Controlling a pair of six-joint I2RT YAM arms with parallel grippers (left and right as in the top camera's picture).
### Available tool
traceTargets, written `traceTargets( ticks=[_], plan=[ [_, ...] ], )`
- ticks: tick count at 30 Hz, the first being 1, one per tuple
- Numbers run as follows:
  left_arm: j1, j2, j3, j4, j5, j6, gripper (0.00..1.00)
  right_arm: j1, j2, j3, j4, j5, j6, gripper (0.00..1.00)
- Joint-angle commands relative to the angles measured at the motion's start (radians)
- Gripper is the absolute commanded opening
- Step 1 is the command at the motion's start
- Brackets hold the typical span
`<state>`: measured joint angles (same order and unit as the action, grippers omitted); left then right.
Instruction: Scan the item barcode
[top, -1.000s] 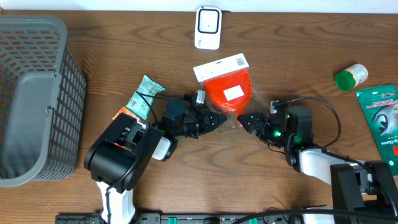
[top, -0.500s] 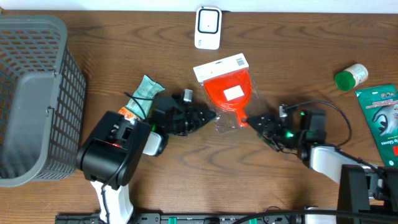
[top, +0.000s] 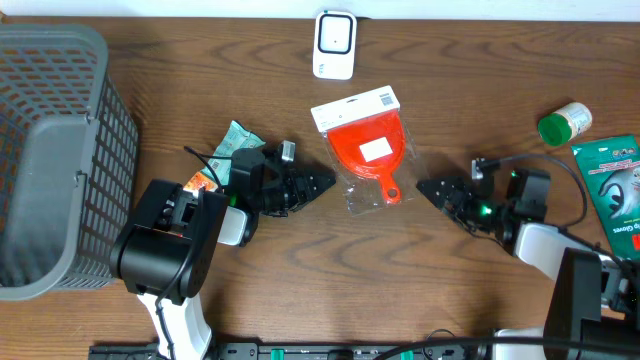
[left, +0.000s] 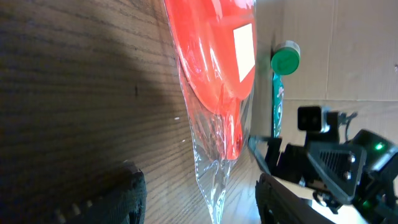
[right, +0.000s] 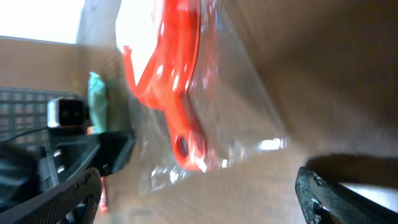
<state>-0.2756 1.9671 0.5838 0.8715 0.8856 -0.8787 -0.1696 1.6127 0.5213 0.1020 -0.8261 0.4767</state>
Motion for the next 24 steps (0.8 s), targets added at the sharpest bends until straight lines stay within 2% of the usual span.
traceTargets(
  ticks=[1, 10, 20, 21, 22, 24],
  plan=[
    [0.005, 0.0, -0.004, -0.015, -0.026, 0.033, 0.57, 0.056, 0.072, 0.016, -0.02, 0.216, -0.033, 0.99],
    [0.005, 0.0, -0.004, -0.015, -0.026, 0.033, 0.58, 0.2, 0.248, 0.051, 0.09, 0.199, 0.024, 0.99],
    [0.005, 0.0, -0.004, -0.019, -0.033, 0.047, 0.58, 0.261, 0.28, 0.12, 0.133, -0.004, -0.014, 0.99],
    [0.005, 0.0, -0.004, -0.019, -0.033, 0.048, 0.58, 0.275, 0.28, 0.12, 0.123, -0.004, -0.014, 0.95],
    [0.005, 0.0, -0.004, -0.019, -0.033, 0.048, 0.58, 0.291, 0.28, 0.12, 0.111, -0.003, -0.014, 0.84],
    [0.005, 0.0, -0.004, -0.019, -0.033, 0.048, 0.58, 0.32, 0.28, 0.12, 0.102, -0.004, -0.014, 0.45]
  ],
)
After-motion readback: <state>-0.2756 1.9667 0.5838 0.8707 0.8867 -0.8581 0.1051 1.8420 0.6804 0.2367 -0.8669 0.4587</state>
